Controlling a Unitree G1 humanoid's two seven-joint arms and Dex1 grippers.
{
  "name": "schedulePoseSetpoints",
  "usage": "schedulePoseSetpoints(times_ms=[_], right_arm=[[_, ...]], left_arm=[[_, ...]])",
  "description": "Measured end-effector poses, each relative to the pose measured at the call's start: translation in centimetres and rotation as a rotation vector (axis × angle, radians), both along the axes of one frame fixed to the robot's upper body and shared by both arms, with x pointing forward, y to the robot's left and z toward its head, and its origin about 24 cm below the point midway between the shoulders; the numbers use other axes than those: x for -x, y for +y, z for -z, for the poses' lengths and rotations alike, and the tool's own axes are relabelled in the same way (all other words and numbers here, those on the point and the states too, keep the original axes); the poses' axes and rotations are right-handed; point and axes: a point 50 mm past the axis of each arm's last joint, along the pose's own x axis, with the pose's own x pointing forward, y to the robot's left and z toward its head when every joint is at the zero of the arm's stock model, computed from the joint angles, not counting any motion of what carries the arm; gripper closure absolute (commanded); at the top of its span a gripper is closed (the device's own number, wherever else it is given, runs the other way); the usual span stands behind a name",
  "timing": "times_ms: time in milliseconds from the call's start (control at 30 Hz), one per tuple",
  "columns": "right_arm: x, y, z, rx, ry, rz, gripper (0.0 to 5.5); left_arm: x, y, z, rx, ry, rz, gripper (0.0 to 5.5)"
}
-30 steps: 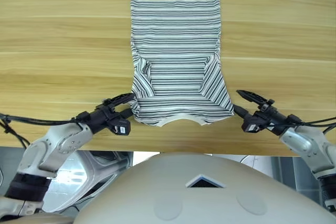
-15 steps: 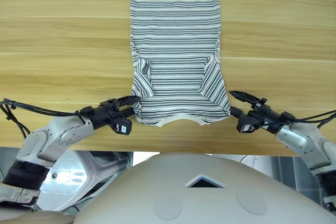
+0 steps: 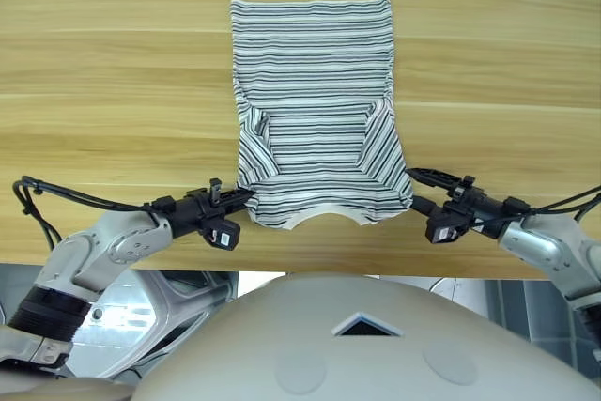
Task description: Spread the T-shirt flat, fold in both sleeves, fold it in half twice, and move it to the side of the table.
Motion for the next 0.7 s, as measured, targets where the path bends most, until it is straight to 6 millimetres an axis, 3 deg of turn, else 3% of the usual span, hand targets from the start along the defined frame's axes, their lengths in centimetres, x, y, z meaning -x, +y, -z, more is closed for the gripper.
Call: schedulePoseSetpoints(times_ms=[133, 533, 700], right_arm=[[-0.7, 0.3, 0.3, -0.010, 0.009, -0.016, 3.14], [0.5, -0.1, 1.0, 0.011, 0.074, -0.034, 5.50], [0.5, -0.2, 1.0, 0.016, 0.079, -0.036, 5.50]], left_arm=[[0.0, -0.2, 0.1, 0.009, 0.001, -0.001, 5.46], [-0.4, -0.4, 0.0, 0.013, -0.008, 0.002, 5.46], [-0.6, -0.1, 0.1, 0.011, -0.006, -0.009, 5.46]])
